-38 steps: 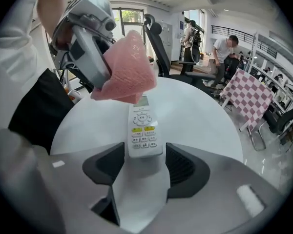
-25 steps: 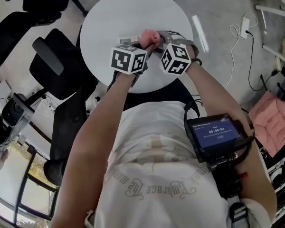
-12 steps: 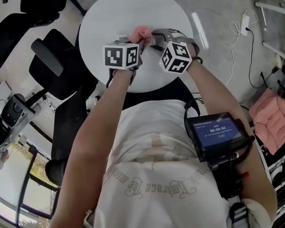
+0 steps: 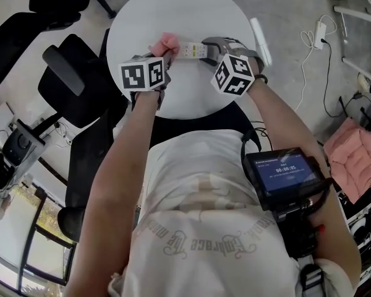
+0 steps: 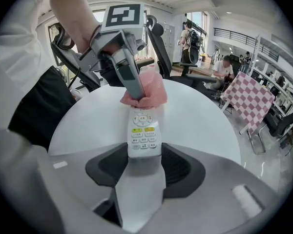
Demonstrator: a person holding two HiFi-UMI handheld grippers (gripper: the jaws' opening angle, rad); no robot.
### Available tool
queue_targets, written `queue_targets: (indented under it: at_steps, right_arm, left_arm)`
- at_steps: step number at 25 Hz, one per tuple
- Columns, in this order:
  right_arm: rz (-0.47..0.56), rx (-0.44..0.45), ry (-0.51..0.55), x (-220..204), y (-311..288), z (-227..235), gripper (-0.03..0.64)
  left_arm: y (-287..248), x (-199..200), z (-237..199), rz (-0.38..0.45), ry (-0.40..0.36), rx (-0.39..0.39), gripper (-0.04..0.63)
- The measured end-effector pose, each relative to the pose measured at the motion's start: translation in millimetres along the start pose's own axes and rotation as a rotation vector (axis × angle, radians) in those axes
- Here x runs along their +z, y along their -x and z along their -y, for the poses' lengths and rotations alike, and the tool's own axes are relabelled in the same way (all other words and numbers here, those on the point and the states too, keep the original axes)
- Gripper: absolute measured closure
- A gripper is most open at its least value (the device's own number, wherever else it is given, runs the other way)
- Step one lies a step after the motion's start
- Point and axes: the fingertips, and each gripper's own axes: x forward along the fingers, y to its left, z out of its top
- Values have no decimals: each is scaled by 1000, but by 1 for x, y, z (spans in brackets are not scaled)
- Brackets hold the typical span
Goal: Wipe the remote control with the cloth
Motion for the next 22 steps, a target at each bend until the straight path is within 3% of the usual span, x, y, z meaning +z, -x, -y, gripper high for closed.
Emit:
queue_targets:
  at_steps: [6,11,16,22]
  right_arm:
    - [-4,-6,-12,-3,1,1,394]
    - [-6,-11,-26,-6,1,2,394]
    - [-14,-21,-35,-6,2,2,394]
    - [-15,-28,-54,-7,2,3,394]
  left_arm:
    - [14,7,-37,12,-31,95,552]
    - [14,12,-41,23,-43,164,554]
    - [2,1,-8,-50,-155,148,555]
    - [-12,-3,29,-46,-188,97,557]
